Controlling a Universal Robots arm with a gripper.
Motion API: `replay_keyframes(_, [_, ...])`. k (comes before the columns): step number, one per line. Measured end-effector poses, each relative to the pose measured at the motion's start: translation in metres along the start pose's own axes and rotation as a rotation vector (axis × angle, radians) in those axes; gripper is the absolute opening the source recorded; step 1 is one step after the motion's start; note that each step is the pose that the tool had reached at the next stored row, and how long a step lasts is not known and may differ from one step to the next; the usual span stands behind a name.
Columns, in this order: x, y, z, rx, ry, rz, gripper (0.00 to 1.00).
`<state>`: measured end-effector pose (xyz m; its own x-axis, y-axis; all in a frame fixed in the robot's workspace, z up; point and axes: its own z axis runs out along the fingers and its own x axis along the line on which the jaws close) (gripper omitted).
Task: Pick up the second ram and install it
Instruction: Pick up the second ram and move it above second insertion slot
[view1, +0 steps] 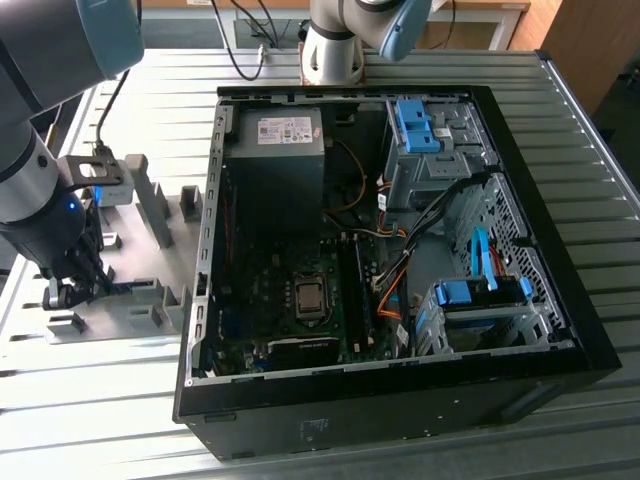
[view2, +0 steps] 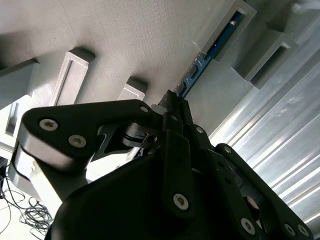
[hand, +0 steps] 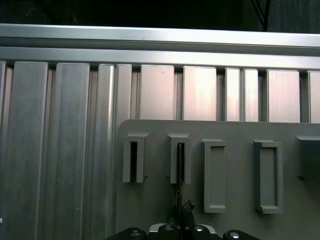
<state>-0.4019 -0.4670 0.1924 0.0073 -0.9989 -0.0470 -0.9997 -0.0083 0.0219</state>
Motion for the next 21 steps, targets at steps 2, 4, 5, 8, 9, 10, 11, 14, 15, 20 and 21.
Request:
replay_keyframes(2, [0.0000, 0.0000, 0.0000, 0.0000, 0.0000, 0.000, 0.14])
replay_keyframes(4, [-0.0001, 0.0000, -0.0002, 0.0003, -0.0002, 0.000, 0.14])
replay_keyframes(5, [-0.0001, 0.0000, -0.0010, 0.0001, -0.0001, 0.000, 0.14])
replay_keyframes(8, [-0.0002, 0.0001, -0.0050, 0.0001, 0.0000, 0.000, 0.14])
replay_keyframes(9, [-0.0003, 0.0002, -0.0070, 0.0001, 0.0000, 0.000, 0.14])
replay_keyframes(10, [-0.0004, 0.0002, -0.0087, 0.0001, 0.0000, 0.001, 0.14])
replay_keyframes(11, [-0.0005, 0.0002, -0.0106, 0.0001, -0.0001, 0.001, 0.14])
replay_keyframes(14, [-0.0008, 0.0004, -0.0167, 0.0001, 0.0000, 0.001, 0.14])
replay_keyframes(15, [-0.0009, 0.0004, -0.0190, 0.0001, -0.0001, 0.001, 0.14])
replay_keyframes(20, [-0.0015, 0.0007, -0.0313, 0.0001, 0.0000, 0.001, 0.14])
replay_keyframes(21, [-0.0016, 0.0007, -0.0339, 0.0002, -0.0001, 0.001, 0.14])
